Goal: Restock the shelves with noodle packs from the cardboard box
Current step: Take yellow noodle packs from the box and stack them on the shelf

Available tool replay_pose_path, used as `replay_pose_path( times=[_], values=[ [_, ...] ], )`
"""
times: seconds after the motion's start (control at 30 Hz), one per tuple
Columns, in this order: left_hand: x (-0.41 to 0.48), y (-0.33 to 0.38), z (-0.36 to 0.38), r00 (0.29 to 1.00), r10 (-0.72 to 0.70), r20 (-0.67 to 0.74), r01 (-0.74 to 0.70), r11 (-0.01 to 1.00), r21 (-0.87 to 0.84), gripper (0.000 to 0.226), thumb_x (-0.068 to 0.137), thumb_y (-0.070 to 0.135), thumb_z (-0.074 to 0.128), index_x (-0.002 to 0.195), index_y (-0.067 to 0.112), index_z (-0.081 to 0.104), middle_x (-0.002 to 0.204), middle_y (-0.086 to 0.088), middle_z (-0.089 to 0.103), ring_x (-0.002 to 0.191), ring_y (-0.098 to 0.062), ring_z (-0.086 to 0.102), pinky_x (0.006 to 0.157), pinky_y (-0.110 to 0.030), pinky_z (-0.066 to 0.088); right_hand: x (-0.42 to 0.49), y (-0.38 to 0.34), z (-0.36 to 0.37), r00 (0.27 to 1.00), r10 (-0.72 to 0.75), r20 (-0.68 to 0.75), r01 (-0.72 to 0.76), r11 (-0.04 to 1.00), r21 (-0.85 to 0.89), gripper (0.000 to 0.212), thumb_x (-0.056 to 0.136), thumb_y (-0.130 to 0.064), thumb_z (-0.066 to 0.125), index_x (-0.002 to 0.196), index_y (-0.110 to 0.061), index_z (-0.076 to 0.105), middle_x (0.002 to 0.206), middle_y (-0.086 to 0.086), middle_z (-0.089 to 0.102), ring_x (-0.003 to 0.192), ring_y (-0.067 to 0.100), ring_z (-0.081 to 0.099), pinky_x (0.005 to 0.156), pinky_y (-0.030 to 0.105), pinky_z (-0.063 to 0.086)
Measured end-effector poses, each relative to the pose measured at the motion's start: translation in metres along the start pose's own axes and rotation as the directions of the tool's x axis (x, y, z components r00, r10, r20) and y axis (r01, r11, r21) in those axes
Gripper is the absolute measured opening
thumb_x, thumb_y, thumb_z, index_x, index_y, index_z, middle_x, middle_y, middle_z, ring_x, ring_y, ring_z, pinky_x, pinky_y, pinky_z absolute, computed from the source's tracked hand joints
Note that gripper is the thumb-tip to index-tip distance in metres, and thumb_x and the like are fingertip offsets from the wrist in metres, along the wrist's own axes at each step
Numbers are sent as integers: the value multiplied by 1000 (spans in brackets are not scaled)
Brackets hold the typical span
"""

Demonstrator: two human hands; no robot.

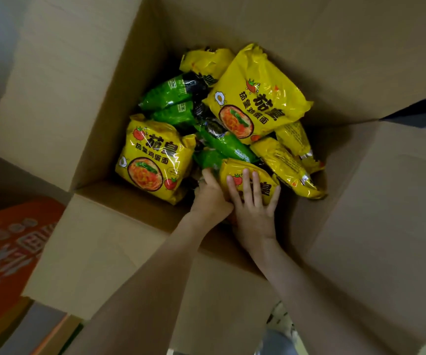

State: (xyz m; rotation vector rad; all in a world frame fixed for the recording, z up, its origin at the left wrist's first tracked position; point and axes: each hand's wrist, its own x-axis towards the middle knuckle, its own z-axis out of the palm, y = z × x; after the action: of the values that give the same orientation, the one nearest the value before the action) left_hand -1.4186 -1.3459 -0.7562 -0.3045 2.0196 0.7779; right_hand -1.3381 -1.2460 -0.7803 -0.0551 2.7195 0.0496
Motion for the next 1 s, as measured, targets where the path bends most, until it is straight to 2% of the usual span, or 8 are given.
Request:
replay_pose_path(
  times=[0.17, 0.23, 0.4, 0.53, 0.67, 0.77, 0.87, 1.0],
  values=[
    [-16, 6, -13, 997, 29, 74, -27, 999, -20, 74, 75, 15, 74, 138, 8, 37, 138, -16, 35, 126, -32, 38, 103, -32, 36, -14, 11, -12, 996, -35, -87, 44, 994, 101, 127, 65, -40, 81, 151, -19, -10, 157, 17, 11, 145, 30, 11, 107, 68, 16],
    [-28, 8, -16, 997, 50, 67, -47, 998, -39, 65, 80, 20, 71, 137, 13, 41, 135, -15, 38, 123, -30, 42, 96, -30, 36, -18, 12, -19, 991, -39, -125, 55, 990, 131, 123, 70, -36, 78, 151, -17, -12, 156, 18, 16, 144, 30, 13, 107, 66, 19],
    [-75, 20, -21, 991, 58, -119, -66, 996, -65, 40, 87, 31, 63, 120, 16, 46, 103, -7, 65, 97, -30, 61, 77, -34, 44, -30, 6, -48, 984, -35, -174, 71, 977, 202, 118, 71, -27, 78, 151, -15, -8, 156, 16, 13, 144, 29, 12, 107, 62, 27],
    [-129, 45, -33, 956, 11, -292, -63, 983, -171, 38, 89, 40, 60, 112, 13, 44, 106, -9, 64, 97, -31, 59, 74, -34, 42, -44, 3, -98, 980, -64, -187, 125, 933, 337, 124, 69, -35, 79, 151, -16, -12, 157, 17, 14, 145, 31, 9, 108, 58, 30],
    [-191, 81, -56, 954, 14, -299, -100, 956, -276, 38, 83, 37, 67, 103, 14, 44, 99, -5, 64, 90, -27, 59, 74, -34, 44, -70, 19, -171, 973, -112, -204, 190, 887, 420, 132, 64, -41, 82, 150, -15, -15, 157, 16, 10, 145, 31, 4, 111, 55, 26],
    [-248, 110, -75, 968, 65, -242, -148, 929, -340, 46, 65, 41, 69, 100, 17, 49, 89, -1, 64, 84, -24, 60, 68, -30, 43, -101, 45, -230, 965, -160, -207, 235, 878, 417, 138, 61, -43, 84, 149, -19, -19, 158, 12, 0, 146, 28, -2, 112, 57, 25],
    [-307, 143, -85, 968, 131, -212, -207, 897, -390, 45, 53, 44, 68, 92, 24, 54, 82, 2, 68, 81, -20, 65, 67, -29, 49, -144, 77, -293, 956, -191, -223, 268, 878, 396, 136, 64, -45, 82, 147, -26, -24, 157, 5, -14, 145, 20, -17, 116, 53, 13],
    [-390, 190, -80, 947, 279, -156, -320, 833, -452, 66, 47, 46, 76, 106, 17, 64, 95, -5, 73, 90, -25, 69, 83, -45, 55, -218, 125, -374, 943, -206, -262, 289, 897, 335, 129, 69, -49, 78, 143, -37, -28, 154, -1, -25, 141, 13, -29, 116, 53, -1]
  ],
)
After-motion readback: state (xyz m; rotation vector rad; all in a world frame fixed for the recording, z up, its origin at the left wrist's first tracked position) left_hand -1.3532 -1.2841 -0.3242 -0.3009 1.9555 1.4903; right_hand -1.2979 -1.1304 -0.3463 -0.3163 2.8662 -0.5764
